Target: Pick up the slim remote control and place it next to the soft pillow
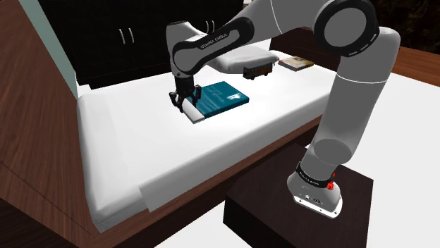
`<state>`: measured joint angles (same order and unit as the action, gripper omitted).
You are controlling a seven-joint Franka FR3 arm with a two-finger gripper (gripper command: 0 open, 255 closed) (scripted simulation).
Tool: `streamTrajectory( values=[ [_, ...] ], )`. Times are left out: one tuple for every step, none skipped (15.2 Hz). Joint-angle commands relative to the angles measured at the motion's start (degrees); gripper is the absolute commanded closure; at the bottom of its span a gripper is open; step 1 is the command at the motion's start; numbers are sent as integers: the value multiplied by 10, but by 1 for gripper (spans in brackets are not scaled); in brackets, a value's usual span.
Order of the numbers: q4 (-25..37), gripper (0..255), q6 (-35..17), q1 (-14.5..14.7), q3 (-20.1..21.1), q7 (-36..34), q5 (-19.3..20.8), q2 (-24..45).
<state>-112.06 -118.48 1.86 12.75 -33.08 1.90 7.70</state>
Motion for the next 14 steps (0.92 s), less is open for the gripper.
streamTrajectory(
  values=[
    [9,255,15,0,0,1,-2,-6],
    [14,255,22,0,0,2,-3,-9],
    [18,255,29,-1,0,2,-3,-11],
    [23,255,37,-1,0,3,-4,-14],
    [28,255,44,-1,0,3,-4,-16],
    [34,255,51,-1,1,4,-5,-18],
    [39,255,58,-1,1,4,-6,-20],
    [45,255,66,-1,1,4,-6,-22],
    [50,255,73,-1,1,5,-7,-24],
    [56,255,80,-1,1,5,-7,-25],
    [62,255,88,-1,1,5,-7,-27],
    [68,255,95,-1,1,5,-8,-28],
    [74,255,103,-1,1,6,-8,-29],
    [80,255,110,-1,1,6,-8,-31]
  ],
)
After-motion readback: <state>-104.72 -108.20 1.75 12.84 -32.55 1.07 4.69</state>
